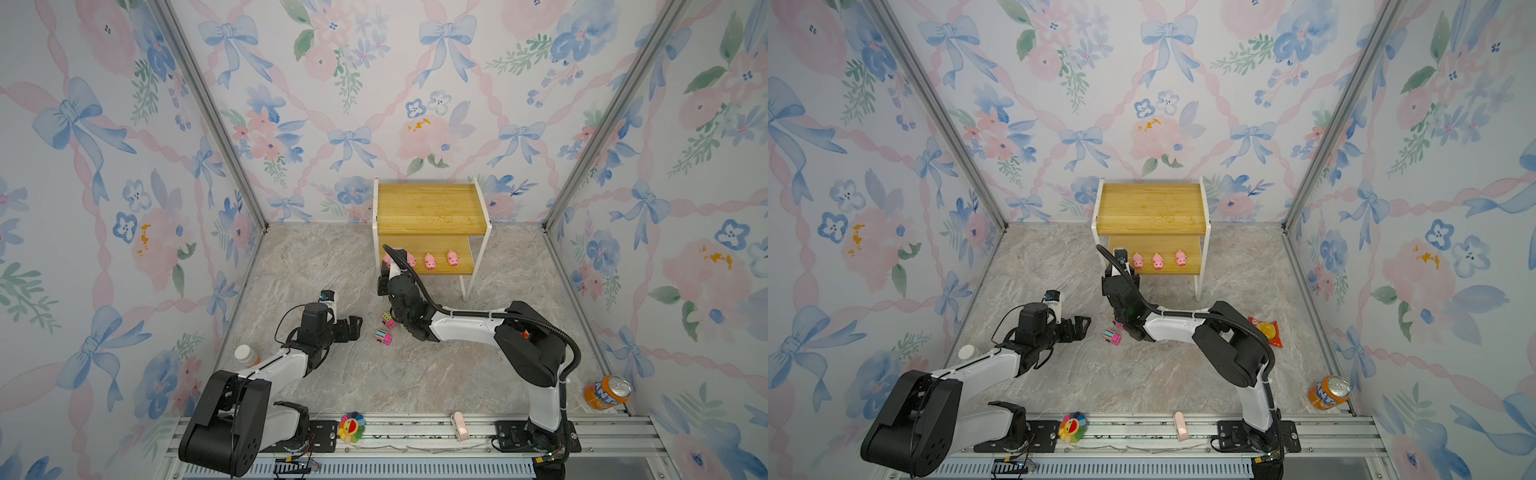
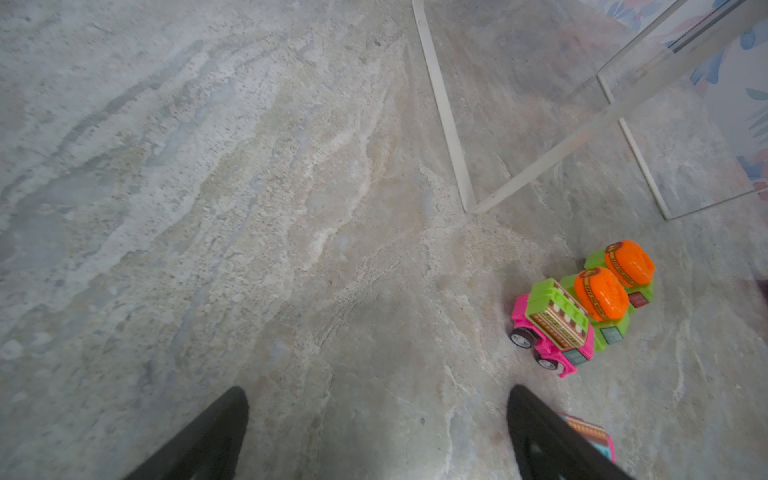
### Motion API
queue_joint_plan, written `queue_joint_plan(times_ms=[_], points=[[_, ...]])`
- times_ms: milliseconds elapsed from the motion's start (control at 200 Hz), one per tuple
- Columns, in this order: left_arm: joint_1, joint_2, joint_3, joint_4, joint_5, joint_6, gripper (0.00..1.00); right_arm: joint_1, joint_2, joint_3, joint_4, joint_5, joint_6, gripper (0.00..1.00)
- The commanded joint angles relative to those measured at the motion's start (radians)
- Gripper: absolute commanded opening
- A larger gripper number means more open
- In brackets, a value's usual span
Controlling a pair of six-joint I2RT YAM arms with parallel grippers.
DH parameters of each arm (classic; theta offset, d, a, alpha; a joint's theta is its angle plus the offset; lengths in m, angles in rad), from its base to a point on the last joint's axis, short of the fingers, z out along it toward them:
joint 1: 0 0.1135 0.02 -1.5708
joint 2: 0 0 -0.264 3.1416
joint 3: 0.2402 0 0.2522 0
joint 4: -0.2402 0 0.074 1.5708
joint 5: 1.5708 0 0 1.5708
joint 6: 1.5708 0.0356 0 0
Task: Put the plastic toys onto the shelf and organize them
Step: 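Set the pig at the end of the row and open the right gripper, then withdraw the right gripper from the shelf back toward the toy trucks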
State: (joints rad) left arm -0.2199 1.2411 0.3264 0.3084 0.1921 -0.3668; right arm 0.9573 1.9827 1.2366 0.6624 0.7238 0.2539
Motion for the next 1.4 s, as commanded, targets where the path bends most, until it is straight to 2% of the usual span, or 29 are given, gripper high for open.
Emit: queue_joint_plan(times_ms=[0,165,640,965,1225,1395], points=[[0.007,0.014,0.021,0.008,0.01,0.02,0.98,-0.005,0.014,0.012,0.035,0.03,-0.008,0.41],[0.006,0.015,0.021,0.007,0.009,0.02,0.98,-0.003,0.015,0.009,0.041,0.03,-0.014,0.43],[0.007,0.021,0.023,0.008,0.011,0.02,0.98,0.021,-0.05,-0.049,0.04,0.039,-0.06,0.6],[0.006,0.015,0.022,0.007,0.013,0.02,0.98,0.046,-0.121,-0.121,0.045,0.062,-0.107,0.64],[0.006,0.015,0.023,0.007,0.015,0.02,0.98,0.08,-0.264,-0.245,-0.024,0.066,-0.13,0.67],[0.007,0.019,0.025,0.007,0.021,0.02,0.98,0.081,-0.462,-0.384,-0.141,0.031,-0.133,0.69]])
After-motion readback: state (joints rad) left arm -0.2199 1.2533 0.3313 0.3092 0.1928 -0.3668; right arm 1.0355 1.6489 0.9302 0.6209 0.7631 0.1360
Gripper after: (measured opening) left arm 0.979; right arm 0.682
